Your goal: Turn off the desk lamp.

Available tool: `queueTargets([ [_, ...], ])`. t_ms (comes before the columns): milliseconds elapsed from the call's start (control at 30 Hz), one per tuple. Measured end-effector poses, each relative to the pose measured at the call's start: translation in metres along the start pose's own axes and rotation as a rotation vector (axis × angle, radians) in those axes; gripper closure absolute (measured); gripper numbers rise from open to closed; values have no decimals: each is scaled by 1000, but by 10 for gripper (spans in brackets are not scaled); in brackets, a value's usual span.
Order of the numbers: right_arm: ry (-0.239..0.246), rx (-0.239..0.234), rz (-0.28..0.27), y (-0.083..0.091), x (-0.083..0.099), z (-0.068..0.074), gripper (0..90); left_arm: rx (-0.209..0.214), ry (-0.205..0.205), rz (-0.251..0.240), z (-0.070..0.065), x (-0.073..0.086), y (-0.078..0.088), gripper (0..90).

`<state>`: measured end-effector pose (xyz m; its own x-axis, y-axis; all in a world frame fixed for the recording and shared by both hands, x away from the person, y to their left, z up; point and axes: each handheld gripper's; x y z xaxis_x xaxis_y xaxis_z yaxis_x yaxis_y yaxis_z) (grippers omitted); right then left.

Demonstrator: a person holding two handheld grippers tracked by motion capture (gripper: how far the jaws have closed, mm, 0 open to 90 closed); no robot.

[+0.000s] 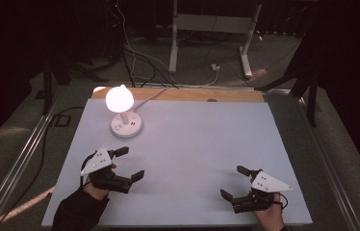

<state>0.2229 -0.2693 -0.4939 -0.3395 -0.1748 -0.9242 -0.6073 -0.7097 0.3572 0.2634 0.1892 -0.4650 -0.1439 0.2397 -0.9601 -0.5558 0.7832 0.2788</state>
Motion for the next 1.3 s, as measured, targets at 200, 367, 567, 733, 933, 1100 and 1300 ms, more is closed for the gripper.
queueTargets([
  [200,-1,-1,2,0,0,0,0,-37,2,10,7,-4,-5,6],
  [367,0,-1,4,0,0,0,0,-74,9,15,13,-9,-10,6],
  [567,-3,-4,2,0,0,0,0,-103,15,18,17,-11,-16,6],
  [733,-2,-4,3,0,0,0,0,-153,23,12,26,-15,-18,6],
  [933,0,-6,6,0,0,0,0,-192,37,2,36,-19,-19,6],
  [1100,-2,-8,8,-1,1,0,0,-210,45,-3,42,-20,-22,6],
  [1300,-6,-12,8,-1,1,0,0,-265,70,-3,50,-19,-38,7],
])
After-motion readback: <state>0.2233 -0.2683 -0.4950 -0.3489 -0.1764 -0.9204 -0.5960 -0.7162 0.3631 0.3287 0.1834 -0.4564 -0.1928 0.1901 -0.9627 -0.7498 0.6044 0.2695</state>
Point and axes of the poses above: each handheld gripper's, and its own axes: y roughly backward along the jaws, x roughly out of its underside, z roughly to its left, and after that the axes turned 7 degrees about -y, right-handed
